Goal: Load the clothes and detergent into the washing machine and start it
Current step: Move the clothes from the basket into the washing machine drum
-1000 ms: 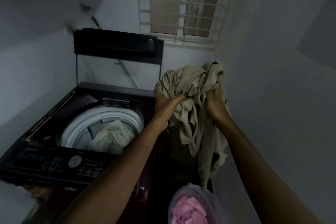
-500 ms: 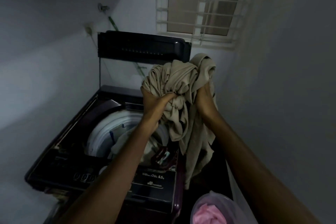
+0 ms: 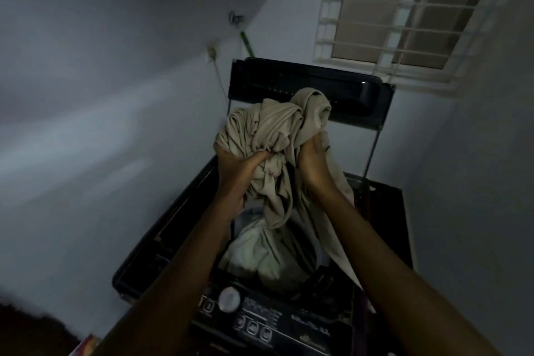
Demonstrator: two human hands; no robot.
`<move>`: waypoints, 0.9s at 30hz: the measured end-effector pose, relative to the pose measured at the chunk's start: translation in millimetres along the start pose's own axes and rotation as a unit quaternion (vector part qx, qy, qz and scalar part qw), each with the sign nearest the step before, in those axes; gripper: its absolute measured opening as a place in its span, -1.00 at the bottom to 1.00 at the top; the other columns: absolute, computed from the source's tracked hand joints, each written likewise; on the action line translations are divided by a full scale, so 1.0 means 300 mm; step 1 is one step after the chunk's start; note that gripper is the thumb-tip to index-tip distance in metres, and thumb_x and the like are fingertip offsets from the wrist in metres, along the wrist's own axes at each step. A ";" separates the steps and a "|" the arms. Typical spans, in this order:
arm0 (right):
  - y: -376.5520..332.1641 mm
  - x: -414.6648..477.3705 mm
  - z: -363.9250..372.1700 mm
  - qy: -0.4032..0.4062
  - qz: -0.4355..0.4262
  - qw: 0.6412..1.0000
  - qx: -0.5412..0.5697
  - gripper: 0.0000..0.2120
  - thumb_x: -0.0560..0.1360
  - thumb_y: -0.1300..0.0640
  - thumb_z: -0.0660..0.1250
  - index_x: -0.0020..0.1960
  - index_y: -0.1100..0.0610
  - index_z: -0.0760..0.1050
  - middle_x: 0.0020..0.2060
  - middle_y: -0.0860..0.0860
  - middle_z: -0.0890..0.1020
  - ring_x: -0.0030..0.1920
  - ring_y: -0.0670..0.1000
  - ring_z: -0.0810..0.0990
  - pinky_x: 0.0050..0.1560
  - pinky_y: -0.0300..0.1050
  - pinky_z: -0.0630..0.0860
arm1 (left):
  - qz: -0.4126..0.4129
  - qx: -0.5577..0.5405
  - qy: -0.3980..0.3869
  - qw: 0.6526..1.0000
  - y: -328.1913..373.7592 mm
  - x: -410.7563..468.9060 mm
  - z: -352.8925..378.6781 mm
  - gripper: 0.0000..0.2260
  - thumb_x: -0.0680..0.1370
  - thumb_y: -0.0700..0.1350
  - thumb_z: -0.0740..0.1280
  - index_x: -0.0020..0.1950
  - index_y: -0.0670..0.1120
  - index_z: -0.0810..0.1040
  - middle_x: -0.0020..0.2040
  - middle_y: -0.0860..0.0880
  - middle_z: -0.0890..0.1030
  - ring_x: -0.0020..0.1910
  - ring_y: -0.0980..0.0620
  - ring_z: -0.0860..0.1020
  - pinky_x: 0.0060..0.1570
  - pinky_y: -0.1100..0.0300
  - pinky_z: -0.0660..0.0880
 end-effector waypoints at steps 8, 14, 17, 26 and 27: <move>0.077 0.098 0.416 0.000 0.063 0.994 0.085 -0.64 0.69 0.20 -0.07 0.46 0.20 0.16 0.25 0.01 0.42 0.26 -0.02 0.42 0.36 -0.25 0.30 | 0.027 0.071 0.038 0.996 0.024 0.294 -0.349 -0.08 0.13 0.08 0.65 0.45 0.06 0.39 0.29 0.07 0.57 0.23 0.05 0.58 0.28 -0.06 0.50; 0.126 0.069 0.400 0.029 0.049 0.996 0.066 -0.60 0.63 -0.06 0.05 0.39 0.10 0.32 0.33 0.14 0.46 0.34 0.16 0.42 0.42 0.07 0.32 | 0.043 0.126 0.031 0.991 -0.012 0.289 -0.343 -0.16 0.20 -0.02 0.61 0.39 0.12 0.26 0.30 0.12 0.42 0.27 0.09 0.45 0.31 0.14 0.38; 0.253 0.013 0.277 0.064 0.085 0.993 0.043 -0.39 0.50 -0.31 0.16 0.41 0.03 0.36 0.32 0.09 0.49 0.34 0.11 0.44 0.41 0.18 0.32 | 0.000 0.122 -0.005 0.993 -0.129 0.241 -0.274 -0.21 0.19 -0.07 0.64 0.33 0.02 0.35 0.31 0.06 0.50 0.26 0.03 0.52 0.32 0.06 0.46; 0.469 -0.227 -0.014 0.166 0.166 0.966 -0.105 -0.73 0.53 -0.31 0.14 0.20 -0.37 0.41 0.25 -0.06 0.52 0.32 0.03 0.46 0.37 0.15 0.37 | -0.164 0.176 -0.205 0.949 -0.570 0.078 -0.118 0.01 0.18 0.25 0.62 0.51 0.03 0.24 0.37 0.17 0.41 0.35 0.13 0.42 0.33 0.20 0.36; 0.455 -0.238 -0.014 0.174 0.183 0.961 -0.115 -0.79 0.57 -0.23 0.14 0.17 -0.32 0.44 0.15 -0.12 0.55 0.27 0.01 0.49 0.34 0.03 0.42 | -0.194 0.201 -0.216 0.936 -0.648 0.081 -0.113 0.11 0.09 0.44 0.55 0.53 0.11 0.21 0.41 0.18 0.39 0.38 0.11 0.41 0.36 0.15 0.36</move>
Point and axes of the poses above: each hand's wrist, its own x-axis towards the middle knuckle, its own z-axis out of the palm, y = z × x, the point moved 2 cm from there along x, towards the middle knuckle
